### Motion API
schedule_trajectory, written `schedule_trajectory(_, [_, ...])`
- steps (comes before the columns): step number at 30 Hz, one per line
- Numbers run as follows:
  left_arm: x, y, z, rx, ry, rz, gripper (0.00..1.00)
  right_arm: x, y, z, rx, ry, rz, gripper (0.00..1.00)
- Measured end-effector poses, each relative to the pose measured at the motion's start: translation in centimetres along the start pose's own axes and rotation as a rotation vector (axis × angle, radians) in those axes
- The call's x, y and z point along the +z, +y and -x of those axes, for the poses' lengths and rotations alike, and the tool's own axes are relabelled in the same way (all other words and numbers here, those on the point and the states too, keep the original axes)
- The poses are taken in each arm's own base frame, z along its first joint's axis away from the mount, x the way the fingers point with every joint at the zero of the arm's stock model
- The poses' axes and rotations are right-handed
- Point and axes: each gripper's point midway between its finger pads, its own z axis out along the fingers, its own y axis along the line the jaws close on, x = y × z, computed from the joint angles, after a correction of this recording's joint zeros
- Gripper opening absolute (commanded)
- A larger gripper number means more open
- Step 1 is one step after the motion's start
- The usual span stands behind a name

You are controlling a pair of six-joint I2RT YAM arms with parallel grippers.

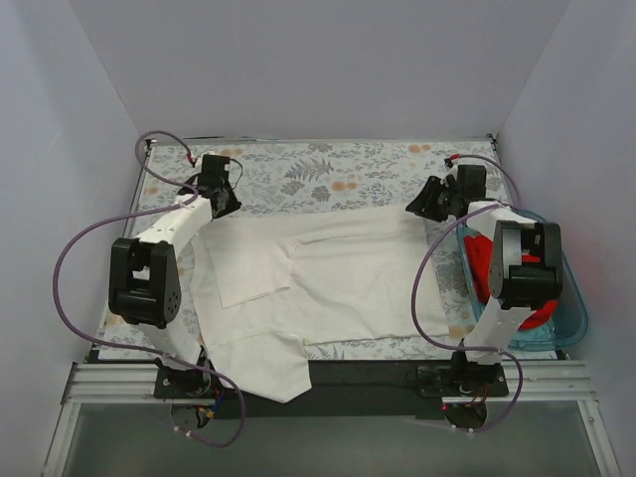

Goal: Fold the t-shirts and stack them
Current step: Fold the tshirt

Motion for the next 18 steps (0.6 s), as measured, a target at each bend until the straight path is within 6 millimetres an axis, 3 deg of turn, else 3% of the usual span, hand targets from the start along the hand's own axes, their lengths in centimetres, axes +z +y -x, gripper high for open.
schedule_trajectory(3, [2.3,4.5,-0.2,-0.114,0.033,0.086,0.21,1.2,-0.1,-0.1,0.019,0.011,0.016,0.45])
schedule_trajectory(7, [5.5,7.2,-3.4,-0.179,0.140,0.154,0.19,3.1,-1.3,-1.0,0.066,0.050,0.001,0.45])
schedule_trajectory(9, [6.8,7.6,-4.5,-0.195,0.172,0.170,0.19,4.0,-2.0,-1.5,0.091,0.069,-0.007,0.45])
schedule_trajectory(13, [8.0,6.9,-3.2,-0.217,0.158,0.152,0.18,5.5,-1.8,0.1,0.107,0.050,0.013,0.47])
schedule_trajectory(18, [11.1,6.0,-0.1,-0.261,0.135,0.126,0.19,8.0,-1.7,3.3,0.120,0.010,0.032,0.54])
